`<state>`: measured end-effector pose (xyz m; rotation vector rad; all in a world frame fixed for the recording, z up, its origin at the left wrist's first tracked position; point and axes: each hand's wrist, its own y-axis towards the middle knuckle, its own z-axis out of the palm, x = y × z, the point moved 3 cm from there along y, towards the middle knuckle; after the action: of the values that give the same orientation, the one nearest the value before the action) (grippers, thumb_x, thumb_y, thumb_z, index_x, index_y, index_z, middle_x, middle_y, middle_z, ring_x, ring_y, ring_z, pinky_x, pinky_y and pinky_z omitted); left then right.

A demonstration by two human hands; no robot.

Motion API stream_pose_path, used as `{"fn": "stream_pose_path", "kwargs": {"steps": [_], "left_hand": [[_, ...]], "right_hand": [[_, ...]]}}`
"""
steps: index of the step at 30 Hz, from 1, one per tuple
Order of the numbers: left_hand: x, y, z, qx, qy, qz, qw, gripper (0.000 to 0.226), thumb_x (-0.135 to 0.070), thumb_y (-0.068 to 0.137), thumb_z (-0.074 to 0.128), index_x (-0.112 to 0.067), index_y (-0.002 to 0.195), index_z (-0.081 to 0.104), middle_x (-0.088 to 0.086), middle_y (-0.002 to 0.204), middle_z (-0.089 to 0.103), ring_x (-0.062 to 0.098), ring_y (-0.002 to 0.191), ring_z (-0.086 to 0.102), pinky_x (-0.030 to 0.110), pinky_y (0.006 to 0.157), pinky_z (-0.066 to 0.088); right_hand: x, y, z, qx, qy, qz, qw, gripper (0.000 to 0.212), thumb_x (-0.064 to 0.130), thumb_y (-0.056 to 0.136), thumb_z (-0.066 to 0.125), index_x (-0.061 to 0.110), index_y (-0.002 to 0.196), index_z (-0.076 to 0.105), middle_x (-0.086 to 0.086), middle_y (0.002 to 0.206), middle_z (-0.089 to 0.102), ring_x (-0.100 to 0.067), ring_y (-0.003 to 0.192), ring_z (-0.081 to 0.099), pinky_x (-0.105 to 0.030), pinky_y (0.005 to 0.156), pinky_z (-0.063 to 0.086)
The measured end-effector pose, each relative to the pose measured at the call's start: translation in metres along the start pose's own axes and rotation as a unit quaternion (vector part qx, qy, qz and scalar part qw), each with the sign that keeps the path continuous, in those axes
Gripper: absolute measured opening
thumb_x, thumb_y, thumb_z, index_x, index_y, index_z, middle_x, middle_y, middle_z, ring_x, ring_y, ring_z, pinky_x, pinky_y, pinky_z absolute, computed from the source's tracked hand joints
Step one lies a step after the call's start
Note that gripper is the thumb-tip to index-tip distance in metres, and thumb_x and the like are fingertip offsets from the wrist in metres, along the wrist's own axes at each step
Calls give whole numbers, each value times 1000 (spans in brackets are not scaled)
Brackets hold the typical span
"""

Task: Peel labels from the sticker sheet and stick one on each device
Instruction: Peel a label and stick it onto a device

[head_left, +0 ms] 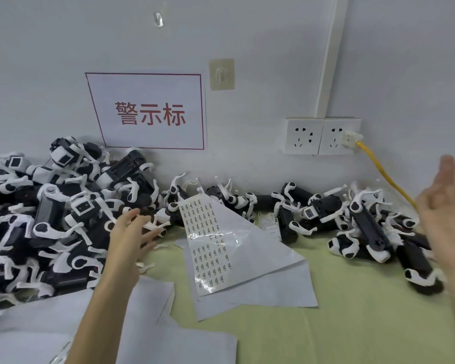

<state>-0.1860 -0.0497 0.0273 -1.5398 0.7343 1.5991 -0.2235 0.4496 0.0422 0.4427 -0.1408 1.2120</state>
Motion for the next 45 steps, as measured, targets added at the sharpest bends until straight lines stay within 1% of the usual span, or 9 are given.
{"fn": "stream_pose_path", "kwargs": {"steps": [2,8,14,18,21,27,33,40,45], "left_hand": [[9,2,4,40,58,-19,997,43,-18,104,55,-18,146,47,2,123,62,27,106,70,46,98,54],[39,-11,37,170,206,-85,960,49,-30,99,63,-10,142,50,9,120,68,27,107,68,41,93,57],[46,-22,55,147,172,-54,972,59,-14,94,72,-12,145,43,-1,101,71,9,87,68,21,60,51],[46,-20,59,168,76,-61,981,50,8,91,66,-3,138,52,9,105,77,25,95,75,34,77,59],[40,-25,63,258,33,-63,964,35,11,95,57,-1,126,65,11,112,77,28,102,75,39,89,60],[26,-39,73,345,36,-18,938,42,14,94,51,-6,128,66,16,120,74,32,115,69,48,103,53],[19,-47,77,352,3,-4,936,49,20,92,46,-5,128,65,20,119,73,39,117,67,55,107,49],[16,-53,80,378,-44,-2,925,56,25,81,42,-1,125,66,26,119,70,35,107,68,47,98,53],[14,-60,83,416,-87,-23,905,44,1,78,61,3,121,68,26,119,70,32,101,70,38,83,60]], "right_hand": [[8,4,3,-12,-20,-11,1000,43,26,112,30,18,136,64,-1,141,62,-10,105,68,-21,75,55],[-57,-17,48,68,-287,85,952,32,31,102,45,24,105,76,0,105,76,-15,89,72,-23,78,58],[-159,-53,47,145,-636,109,750,27,3,95,65,23,113,67,1,108,74,-19,108,68,-21,87,52],[-183,-70,41,196,-731,75,649,40,6,90,71,32,121,63,19,119,63,-2,116,56,-21,102,40],[-188,-79,59,230,-704,-4,672,35,7,89,72,36,107,68,24,114,65,6,111,57,-10,94,40],[-194,-92,85,279,-651,-54,704,24,6,87,77,21,106,75,12,110,69,-2,108,63,-7,88,42],[-188,-94,89,276,-669,-118,680,26,11,81,83,23,103,75,14,110,63,-7,112,60,-27,101,46],[-184,-96,95,241,-688,-175,662,36,25,74,90,29,106,73,16,113,56,-1,113,52,-36,104,42],[-184,-99,99,244,-692,-180,655,38,30,73,90,30,107,73,15,113,55,-6,113,52,-42,105,41]]}}
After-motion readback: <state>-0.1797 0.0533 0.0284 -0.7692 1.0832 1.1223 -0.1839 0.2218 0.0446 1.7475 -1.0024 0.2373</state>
